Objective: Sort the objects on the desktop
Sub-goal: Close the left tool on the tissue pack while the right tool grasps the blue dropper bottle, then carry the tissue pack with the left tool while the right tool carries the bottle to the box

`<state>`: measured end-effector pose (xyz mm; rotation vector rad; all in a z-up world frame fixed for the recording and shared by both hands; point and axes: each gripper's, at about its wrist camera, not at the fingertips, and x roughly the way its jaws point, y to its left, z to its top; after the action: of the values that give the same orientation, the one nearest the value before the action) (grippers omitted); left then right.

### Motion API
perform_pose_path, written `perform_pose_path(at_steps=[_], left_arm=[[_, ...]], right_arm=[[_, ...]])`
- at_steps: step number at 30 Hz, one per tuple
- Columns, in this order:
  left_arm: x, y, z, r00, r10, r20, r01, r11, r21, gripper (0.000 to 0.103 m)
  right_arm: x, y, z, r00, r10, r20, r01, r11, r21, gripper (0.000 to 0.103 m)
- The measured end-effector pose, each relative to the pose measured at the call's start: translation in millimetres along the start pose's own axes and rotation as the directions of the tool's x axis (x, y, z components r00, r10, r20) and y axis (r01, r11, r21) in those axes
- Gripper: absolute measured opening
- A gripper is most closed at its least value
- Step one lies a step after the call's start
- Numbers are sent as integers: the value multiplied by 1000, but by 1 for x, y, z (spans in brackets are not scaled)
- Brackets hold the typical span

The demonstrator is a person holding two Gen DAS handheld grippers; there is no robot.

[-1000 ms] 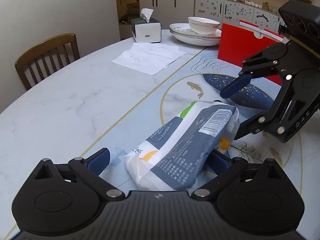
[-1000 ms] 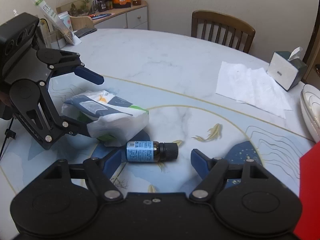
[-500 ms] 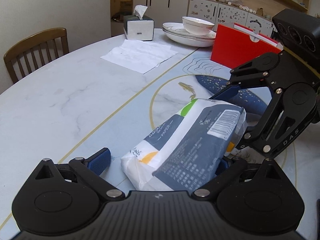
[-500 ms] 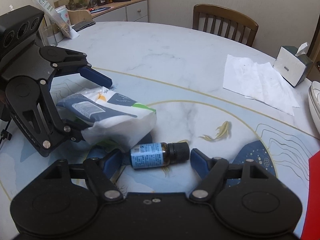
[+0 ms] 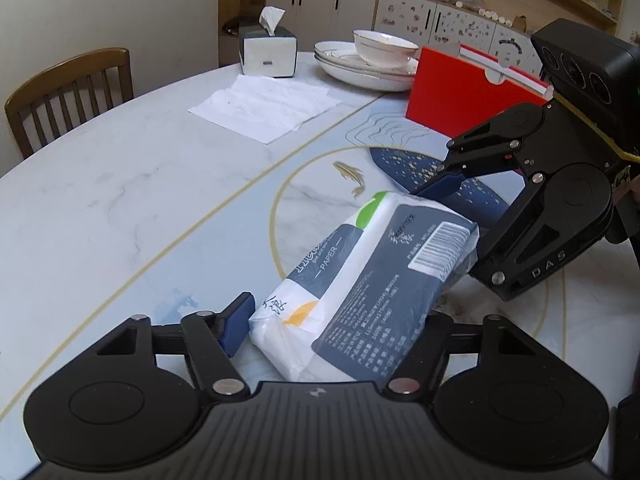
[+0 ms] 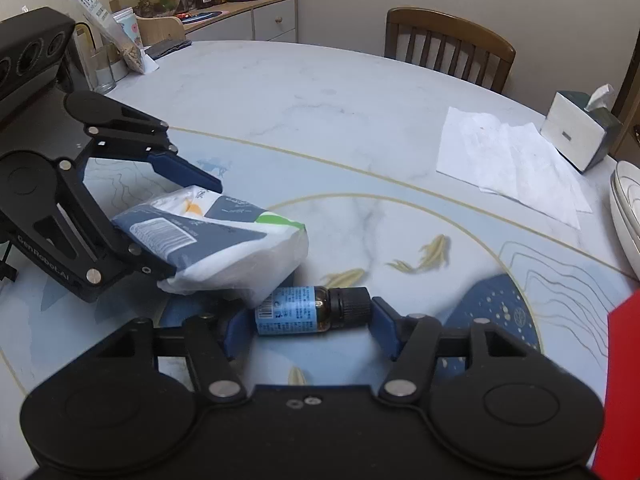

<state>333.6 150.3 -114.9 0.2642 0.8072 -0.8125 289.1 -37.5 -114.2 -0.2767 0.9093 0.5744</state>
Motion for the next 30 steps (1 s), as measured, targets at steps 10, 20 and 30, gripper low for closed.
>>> perform_pose_path(at_steps=[10,20,30], left_arm=[[-15,-35,-4,999,40,4,-40,992,-123,64],[-25,-67,-22,1000,28,0,-28,980,-197,54],[-36,-69,-38,998,56,3,-53,958,-282,52]], right_arm=[[-23,2,-19,1000,-3,17,3,1000,-18,60],[-45,1,-45,999,47,18,-46,999,-18,60],[-55,-2,-66,997,77,13,-77,997,-10,60]])
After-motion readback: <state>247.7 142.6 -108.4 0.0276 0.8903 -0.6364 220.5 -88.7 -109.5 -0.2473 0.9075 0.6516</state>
